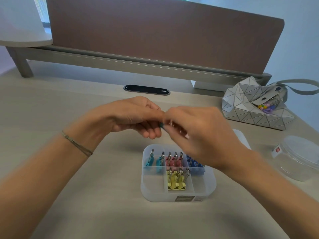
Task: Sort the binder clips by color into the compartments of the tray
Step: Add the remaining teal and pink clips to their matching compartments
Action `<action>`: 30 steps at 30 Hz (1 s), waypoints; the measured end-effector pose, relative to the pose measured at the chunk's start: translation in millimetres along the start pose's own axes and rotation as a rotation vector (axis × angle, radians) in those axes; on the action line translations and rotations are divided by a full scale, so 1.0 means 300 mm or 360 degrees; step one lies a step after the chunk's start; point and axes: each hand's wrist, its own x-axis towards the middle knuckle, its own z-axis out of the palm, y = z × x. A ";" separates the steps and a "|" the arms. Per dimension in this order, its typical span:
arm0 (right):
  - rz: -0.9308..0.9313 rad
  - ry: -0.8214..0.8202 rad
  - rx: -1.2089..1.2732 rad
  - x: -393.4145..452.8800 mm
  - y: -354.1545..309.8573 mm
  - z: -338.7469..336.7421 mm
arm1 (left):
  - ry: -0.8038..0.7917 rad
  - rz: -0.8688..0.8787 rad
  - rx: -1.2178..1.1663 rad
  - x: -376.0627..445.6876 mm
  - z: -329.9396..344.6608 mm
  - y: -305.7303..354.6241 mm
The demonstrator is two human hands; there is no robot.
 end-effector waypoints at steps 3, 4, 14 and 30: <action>0.0608 -0.0052 0.0466 0.020 0.006 -0.020 | -0.0023 -0.0076 0.0425 0.003 -0.020 -0.020; 0.0819 -0.0149 0.0657 0.028 0.007 -0.023 | -0.0033 -0.0073 0.0561 0.003 -0.024 -0.025; 0.1036 -0.0552 0.0428 0.054 -0.053 0.053 | -0.0242 -0.0109 0.0906 0.009 -0.013 -0.039; 0.0900 -0.0606 0.0362 0.073 -0.051 0.123 | -0.0078 -0.0037 0.0902 0.006 -0.054 -0.051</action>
